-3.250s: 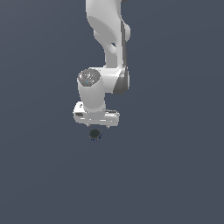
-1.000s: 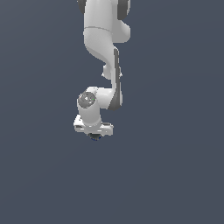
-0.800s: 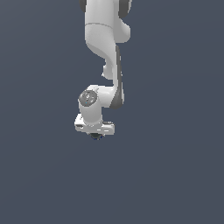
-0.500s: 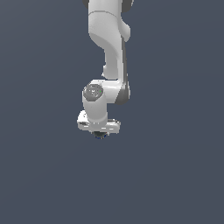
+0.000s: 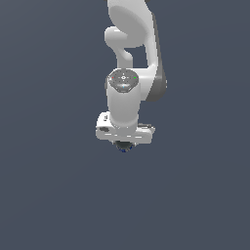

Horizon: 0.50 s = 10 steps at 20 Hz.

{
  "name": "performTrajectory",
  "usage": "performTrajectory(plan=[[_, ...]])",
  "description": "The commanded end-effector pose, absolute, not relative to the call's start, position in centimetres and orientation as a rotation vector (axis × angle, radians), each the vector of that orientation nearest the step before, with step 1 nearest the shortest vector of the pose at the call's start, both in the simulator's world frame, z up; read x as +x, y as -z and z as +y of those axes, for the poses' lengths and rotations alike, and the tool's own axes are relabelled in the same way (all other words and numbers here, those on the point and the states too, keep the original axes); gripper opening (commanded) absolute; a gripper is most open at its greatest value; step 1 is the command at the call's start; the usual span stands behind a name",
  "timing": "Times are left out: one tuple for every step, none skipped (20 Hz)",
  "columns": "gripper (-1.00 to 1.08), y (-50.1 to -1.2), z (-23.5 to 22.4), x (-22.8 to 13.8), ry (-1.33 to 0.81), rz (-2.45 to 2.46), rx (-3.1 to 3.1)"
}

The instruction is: Pick up the object and move it to a goal position.

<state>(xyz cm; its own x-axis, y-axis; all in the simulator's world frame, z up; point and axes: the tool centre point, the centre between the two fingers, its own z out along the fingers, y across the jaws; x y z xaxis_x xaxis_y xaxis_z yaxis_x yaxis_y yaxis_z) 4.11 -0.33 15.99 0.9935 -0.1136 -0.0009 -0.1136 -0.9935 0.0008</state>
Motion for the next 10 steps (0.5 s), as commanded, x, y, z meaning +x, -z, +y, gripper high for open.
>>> performTrajectory(plan=[[-1.00,-18.6,1.3,4.9,0.001,-0.179,3.135],[-1.00,-19.5,1.9,5.2,0.001,-0.179,3.135],[-1.00,-20.5,2.5,5.5,0.001,-0.179,3.135],[-1.00,-21.5,3.1,5.8,0.001,-0.179,3.135],[-1.00,-22.4,3.8,6.1,0.001,-0.179,3.135],[-1.00,-23.4,4.3,6.5,0.000,-0.180,3.135],[-1.00,-24.2,4.9,6.8,0.000,-0.180,3.135],[-1.00,-25.1,5.4,7.0,0.000,-0.180,3.135],[-1.00,-25.8,5.9,7.3,0.000,-0.180,3.135],[-1.00,-26.5,6.4,7.6,0.000,-0.180,3.135]])
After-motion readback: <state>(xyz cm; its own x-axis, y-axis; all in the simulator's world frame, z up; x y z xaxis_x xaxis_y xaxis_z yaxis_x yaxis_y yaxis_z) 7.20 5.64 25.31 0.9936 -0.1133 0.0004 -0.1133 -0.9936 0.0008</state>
